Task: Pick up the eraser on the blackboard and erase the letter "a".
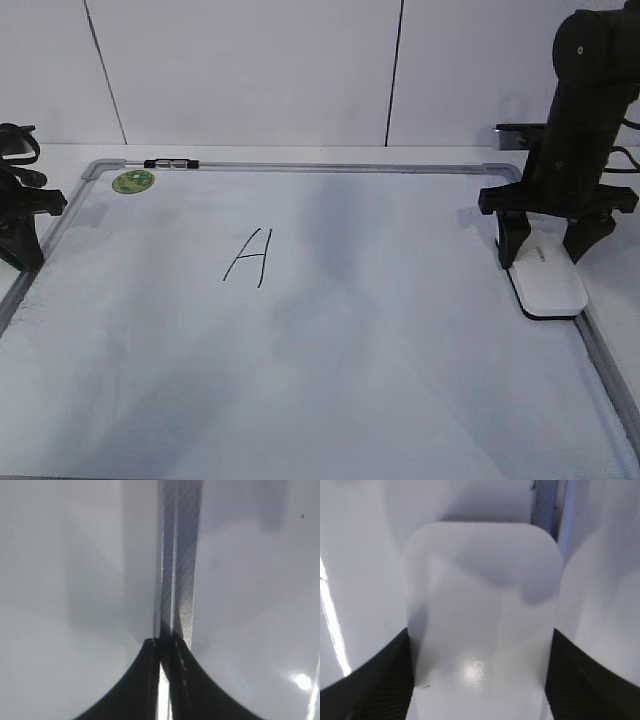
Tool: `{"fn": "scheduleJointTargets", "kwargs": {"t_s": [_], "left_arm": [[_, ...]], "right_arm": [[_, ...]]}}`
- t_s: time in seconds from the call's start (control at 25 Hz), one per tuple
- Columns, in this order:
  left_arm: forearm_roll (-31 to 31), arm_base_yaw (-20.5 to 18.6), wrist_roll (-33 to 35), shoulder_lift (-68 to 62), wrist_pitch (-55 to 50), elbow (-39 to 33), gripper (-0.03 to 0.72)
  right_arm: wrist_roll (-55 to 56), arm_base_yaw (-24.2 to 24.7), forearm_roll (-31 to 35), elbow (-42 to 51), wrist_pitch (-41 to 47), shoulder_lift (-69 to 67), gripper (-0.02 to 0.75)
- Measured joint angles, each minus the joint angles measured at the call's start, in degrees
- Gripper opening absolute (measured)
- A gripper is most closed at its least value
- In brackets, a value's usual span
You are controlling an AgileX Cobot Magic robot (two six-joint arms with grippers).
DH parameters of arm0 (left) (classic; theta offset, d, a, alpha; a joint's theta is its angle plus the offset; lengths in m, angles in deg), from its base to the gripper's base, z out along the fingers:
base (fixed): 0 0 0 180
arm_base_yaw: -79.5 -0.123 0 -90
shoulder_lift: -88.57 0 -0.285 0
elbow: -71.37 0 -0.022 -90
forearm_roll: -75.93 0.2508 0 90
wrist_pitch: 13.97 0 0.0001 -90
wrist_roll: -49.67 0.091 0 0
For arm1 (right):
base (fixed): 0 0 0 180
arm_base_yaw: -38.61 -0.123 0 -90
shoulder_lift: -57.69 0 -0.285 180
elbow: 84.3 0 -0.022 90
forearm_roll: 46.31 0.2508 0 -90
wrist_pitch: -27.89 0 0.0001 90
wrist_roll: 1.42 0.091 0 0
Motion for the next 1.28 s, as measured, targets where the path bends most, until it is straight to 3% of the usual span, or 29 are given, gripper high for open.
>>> {"fn": "scheduleJointTargets", "kwargs": {"t_s": [0.44,1.28], "left_arm": [[-0.1,0.0,0.0,0.0,0.1,0.0,0.016],[-0.2,0.0,0.0,0.0,0.3,0.0,0.016]], "right_arm": [[-0.6,0.0,-0.7,-0.1,0.0,0.0,0.624],[-0.6,0.0,-0.3,-4.5,0.2,11.8,0.589]]}}
